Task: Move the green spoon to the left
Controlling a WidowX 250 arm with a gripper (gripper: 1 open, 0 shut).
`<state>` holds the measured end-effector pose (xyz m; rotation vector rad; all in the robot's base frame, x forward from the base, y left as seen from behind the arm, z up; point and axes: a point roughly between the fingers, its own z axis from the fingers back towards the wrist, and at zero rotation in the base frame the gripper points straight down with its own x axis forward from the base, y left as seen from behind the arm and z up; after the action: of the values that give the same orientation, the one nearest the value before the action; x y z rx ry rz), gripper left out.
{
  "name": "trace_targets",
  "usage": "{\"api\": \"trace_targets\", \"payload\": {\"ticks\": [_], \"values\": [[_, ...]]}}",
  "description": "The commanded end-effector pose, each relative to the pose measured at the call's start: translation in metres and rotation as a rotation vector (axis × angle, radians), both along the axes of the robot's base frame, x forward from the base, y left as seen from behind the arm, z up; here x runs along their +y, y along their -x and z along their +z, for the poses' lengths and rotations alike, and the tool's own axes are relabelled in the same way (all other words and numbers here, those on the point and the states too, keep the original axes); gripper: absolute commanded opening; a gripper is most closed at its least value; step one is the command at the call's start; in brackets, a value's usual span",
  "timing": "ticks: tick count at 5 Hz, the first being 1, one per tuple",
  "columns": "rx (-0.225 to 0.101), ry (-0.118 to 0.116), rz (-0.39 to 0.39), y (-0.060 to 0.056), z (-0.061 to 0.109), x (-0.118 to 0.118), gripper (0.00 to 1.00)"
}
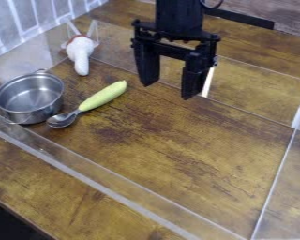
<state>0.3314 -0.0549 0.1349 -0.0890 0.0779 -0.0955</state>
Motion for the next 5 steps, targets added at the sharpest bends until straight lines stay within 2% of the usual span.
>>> {"api": "trace_targets", "payload": {"ticks": [1, 4, 5], "values": [[-0.088, 0.001, -0.033, -0.007, 0.018, -0.006, 1.0], [-0.14, -0.03, 0.075, -0.041, 0.008, -0.008, 1.0], [-0.153, -0.035, 0.056, -0.04, 0.016, 0.001, 1.0]]}}
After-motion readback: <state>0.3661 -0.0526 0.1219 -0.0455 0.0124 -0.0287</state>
